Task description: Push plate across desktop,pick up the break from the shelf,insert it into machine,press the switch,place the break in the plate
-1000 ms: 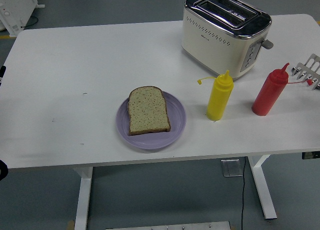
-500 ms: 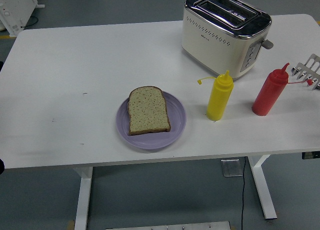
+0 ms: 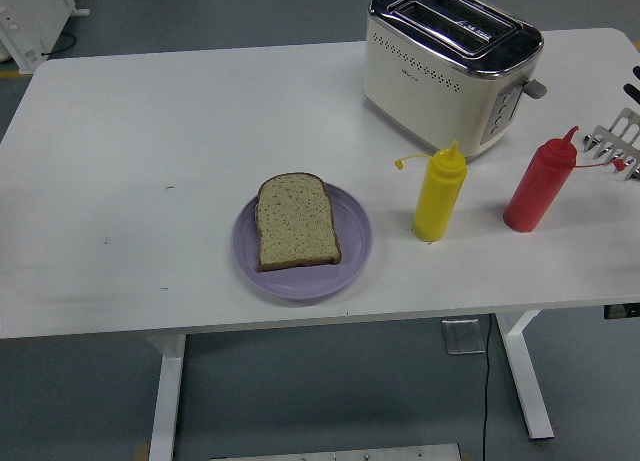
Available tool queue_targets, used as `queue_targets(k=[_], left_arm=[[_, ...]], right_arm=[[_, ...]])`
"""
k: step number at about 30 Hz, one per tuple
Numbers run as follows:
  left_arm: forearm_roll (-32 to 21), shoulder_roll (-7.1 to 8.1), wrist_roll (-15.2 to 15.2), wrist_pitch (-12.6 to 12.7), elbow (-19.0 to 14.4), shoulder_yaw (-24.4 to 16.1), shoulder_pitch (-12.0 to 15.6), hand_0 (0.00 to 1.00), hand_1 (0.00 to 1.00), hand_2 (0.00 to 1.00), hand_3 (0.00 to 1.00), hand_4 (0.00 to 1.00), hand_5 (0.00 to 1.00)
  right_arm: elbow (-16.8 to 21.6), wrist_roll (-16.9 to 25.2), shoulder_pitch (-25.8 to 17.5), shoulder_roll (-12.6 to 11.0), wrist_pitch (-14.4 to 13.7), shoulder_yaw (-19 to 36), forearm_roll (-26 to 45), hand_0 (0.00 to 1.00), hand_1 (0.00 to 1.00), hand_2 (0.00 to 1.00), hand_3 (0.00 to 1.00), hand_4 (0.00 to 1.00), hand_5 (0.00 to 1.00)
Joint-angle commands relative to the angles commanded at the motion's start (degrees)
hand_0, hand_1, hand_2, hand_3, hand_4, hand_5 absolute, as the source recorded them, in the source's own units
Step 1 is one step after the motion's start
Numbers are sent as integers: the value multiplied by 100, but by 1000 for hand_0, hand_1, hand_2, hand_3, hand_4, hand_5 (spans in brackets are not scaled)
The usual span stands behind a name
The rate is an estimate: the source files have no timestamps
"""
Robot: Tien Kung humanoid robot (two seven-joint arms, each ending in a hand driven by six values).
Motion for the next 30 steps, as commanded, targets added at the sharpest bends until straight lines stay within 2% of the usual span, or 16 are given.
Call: queue_targets(k=[11,19,23,26,30], left_arm=[[2,-24,-3,4,-26,-1,34,865,816,874,779,704,998],[-12,-53,-8,15,6,11,-12,865,816,872,779,704,998],[6,-161,-10,16,45,-8,46,864,816,873,779,705,998],[20,-172,-13,20,51,-18,134,865,816,874,780,703,998],[46,-150,-17,32,31,-70,255,865,816,874,780,703,998]], right_arm=[[-65,18,-4,-52,132,-43,63,820,767,767,727,508,606],[-286,32,307,-286,158,-89,87,821,767,767,727,509,605],[-333,35,318,-396,143,-136,54,821,767,765,727,512,596],[-316,65,201,-349,135,-138,38,820,767,765,727,515,590],[-228,115,-4,-144,106,-201,-20,820,767,765,727,515,590]])
